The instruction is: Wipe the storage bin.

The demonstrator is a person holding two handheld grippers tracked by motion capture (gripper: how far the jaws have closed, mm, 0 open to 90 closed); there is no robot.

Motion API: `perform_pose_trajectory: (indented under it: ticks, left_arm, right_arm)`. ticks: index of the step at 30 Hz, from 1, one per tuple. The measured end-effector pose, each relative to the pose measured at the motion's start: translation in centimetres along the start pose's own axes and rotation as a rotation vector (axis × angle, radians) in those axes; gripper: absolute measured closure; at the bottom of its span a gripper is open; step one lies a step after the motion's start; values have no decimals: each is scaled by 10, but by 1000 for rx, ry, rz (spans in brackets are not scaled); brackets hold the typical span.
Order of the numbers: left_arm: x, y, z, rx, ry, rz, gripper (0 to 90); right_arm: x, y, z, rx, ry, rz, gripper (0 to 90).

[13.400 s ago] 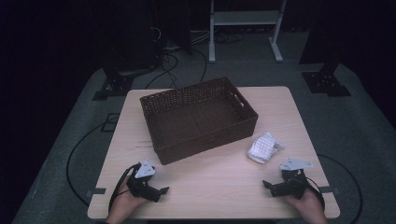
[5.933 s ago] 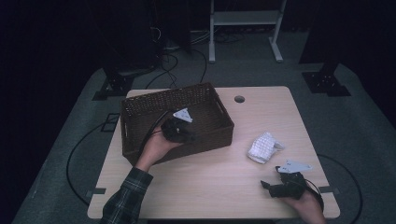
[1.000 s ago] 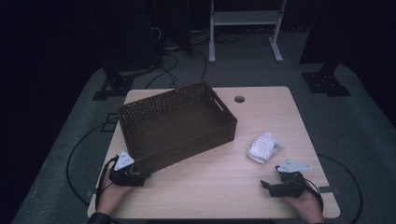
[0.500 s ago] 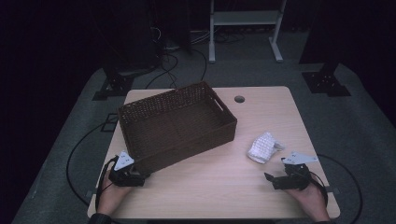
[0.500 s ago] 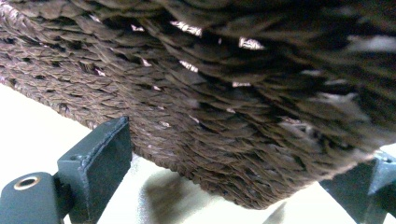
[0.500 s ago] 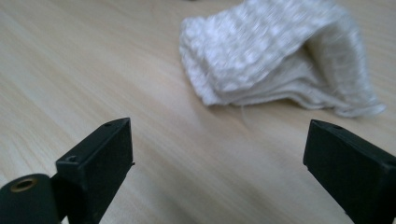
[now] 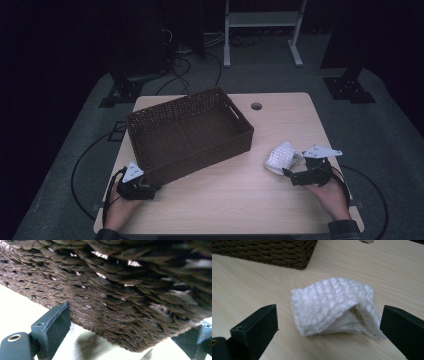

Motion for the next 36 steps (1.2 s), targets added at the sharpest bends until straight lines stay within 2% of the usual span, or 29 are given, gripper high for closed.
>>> perform_pose_trajectory:
  ticks: [3,5,7,14,17,27,32,36]
  left_arm:
    - [0,0,0,-2,0,1,84]
    - [0,0,0,-2,0,1,83]
    - [0,0,0,-1,0,1,84]
    - [0,0,0,-2,0,0,84]
    - [0,0,0,-2,0,0,84]
    - [0,0,0,-4,-2,-3,84]
    - [0,0,0,-7,-2,-4,84]
    - [0,0,0,-7,-1,-4,83]
  right_arm:
    - [7,7,-7,-9,8,1,7]
    - [11,12,-12,1,25,-10,6]
    - [13,17,-15,0,22,4,6]
    - [20,35,-19,16,34,2,0]
    - [17,46,-20,21,32,30,0]
    - [6,62,-19,33,25,80,0]
    - [-1,68,-17,63,37,109,0]
    - [-6,70,-14,38,17,125,0]
Point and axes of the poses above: each handheld gripper's, and its own axes: y roughly forward along the jaws, x roughly out of its top, z roughly to its left, the point moved 6 cm from there along y, roughly forward along the jaws, and after that the axes turned 1 degree about x, right-handed, at the moved point
